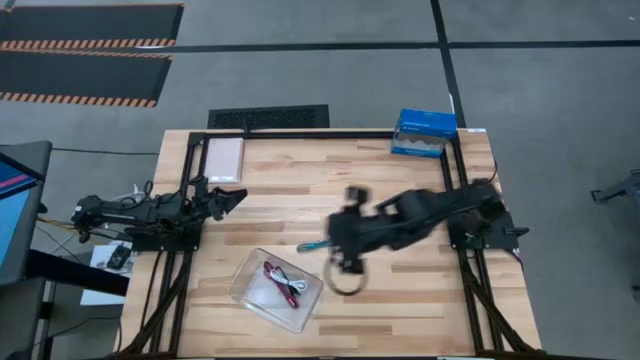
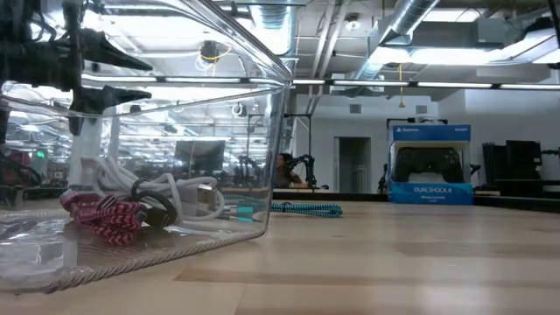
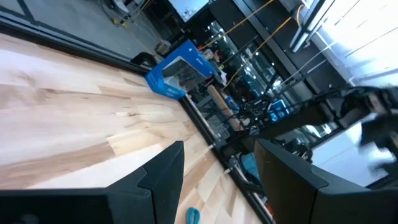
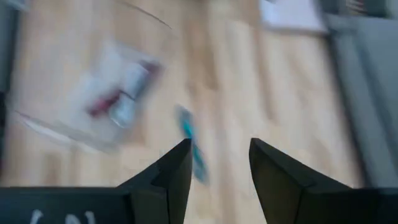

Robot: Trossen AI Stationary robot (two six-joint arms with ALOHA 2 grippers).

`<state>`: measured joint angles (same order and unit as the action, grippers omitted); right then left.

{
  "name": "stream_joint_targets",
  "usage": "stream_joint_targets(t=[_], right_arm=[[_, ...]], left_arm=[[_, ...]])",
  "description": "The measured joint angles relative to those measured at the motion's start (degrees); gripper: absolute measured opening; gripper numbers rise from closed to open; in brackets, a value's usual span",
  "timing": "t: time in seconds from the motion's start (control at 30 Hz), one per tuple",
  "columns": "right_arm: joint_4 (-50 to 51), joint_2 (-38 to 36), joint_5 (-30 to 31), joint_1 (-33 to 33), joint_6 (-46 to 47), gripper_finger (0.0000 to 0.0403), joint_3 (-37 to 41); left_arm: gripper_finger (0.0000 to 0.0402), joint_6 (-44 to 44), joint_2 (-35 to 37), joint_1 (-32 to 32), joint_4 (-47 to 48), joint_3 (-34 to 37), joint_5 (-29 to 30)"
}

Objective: Pick and place USB-C Cables
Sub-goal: Put the blue charger cable into the transparent bin

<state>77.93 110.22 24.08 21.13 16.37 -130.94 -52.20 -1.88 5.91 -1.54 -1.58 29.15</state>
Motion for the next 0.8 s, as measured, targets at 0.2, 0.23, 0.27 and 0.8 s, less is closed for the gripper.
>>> stream_joint_targets(t=[0.2, 0.23, 0.27, 0.8], right_arm=[[10.03, -10.88, 11.62, 3.75, 8.7, 0.018, 6.07], [8.91, -13.28, 12.08, 4.69, 8.76, 0.0179, 8.65], [8.81, -15.44, 12.67, 5.0, 9.13, 0.0178, 11.2], [-27.12, -41.21, 14.65, 3.83, 17.95, 0.0175, 70.73]], left_arm=[[0.0185, -0.01, -0.1, 0.0, 0.02, 0.0, -1.59], [0.0185, -0.01, -0.12, 0.0, 0.02, 0.0, -1.58], [0.0185, 0.0, -0.28, 0.0, 0.02, 0.0, -1.56], [0.0185, 0.52, -1.58, 0.0, 0.05, 0.0, -1.65]])
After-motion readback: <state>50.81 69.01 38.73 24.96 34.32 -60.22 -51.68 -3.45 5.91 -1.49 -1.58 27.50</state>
